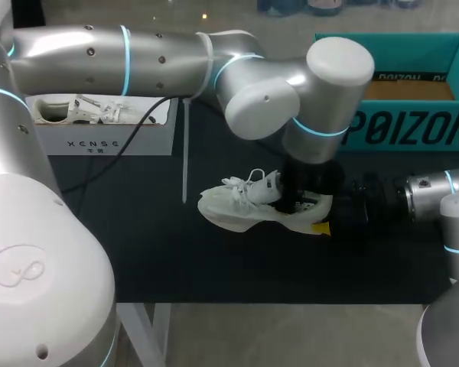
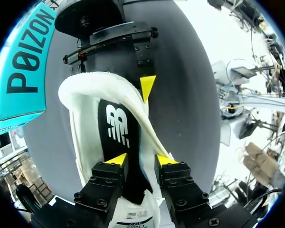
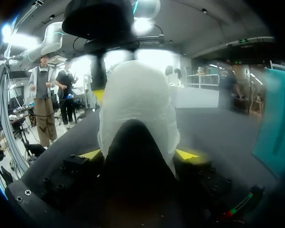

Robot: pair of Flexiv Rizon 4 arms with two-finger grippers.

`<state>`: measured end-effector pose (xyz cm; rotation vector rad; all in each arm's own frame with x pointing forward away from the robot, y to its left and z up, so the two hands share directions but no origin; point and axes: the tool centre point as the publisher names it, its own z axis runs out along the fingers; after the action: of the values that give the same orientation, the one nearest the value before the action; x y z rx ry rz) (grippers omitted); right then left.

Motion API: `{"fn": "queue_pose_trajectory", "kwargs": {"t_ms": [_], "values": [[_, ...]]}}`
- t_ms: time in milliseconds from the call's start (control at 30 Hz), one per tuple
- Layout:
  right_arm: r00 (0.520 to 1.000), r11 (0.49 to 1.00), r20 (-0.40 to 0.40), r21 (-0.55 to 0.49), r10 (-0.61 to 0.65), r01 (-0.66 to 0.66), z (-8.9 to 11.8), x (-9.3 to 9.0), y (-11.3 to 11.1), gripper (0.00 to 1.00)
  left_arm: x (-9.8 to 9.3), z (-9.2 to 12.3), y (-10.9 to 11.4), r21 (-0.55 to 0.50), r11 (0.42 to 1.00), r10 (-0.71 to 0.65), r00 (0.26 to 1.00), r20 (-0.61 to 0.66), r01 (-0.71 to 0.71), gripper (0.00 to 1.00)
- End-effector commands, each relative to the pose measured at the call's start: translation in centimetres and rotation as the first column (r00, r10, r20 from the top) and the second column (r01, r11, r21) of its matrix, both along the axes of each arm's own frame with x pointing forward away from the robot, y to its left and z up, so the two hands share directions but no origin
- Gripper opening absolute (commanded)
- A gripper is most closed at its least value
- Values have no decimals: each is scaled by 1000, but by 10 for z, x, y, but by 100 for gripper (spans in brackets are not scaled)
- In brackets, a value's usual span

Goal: Take the shoe out of the shoebox, open the shoe tongue, remove and reinsert the insole, then place the shoe into the shoebox

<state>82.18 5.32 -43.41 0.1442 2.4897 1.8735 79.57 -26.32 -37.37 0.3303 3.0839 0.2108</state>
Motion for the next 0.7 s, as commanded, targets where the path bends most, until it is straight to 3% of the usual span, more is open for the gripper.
{"fn": "queue_pose_trajectory", "kwargs": {"t_ms": [33, 400, 700], "values": [[1000, 1000, -2, -1, -3, 3, -4, 1, 2, 0, -1, -2, -1, 5, 1000, -1, 1000, 1, 1, 33], [1000, 1000, -2, -1, -3, 3, -4, 1, 2, 0, 6, -14, -1, 12, 1000, -18, 1000, 10, 18, 41], [1000, 1000, -2, -1, -3, 3, -4, 1, 2, 0, 7, -56, 2, 34, 999, -32, 999, 13, 31, 48]]}}
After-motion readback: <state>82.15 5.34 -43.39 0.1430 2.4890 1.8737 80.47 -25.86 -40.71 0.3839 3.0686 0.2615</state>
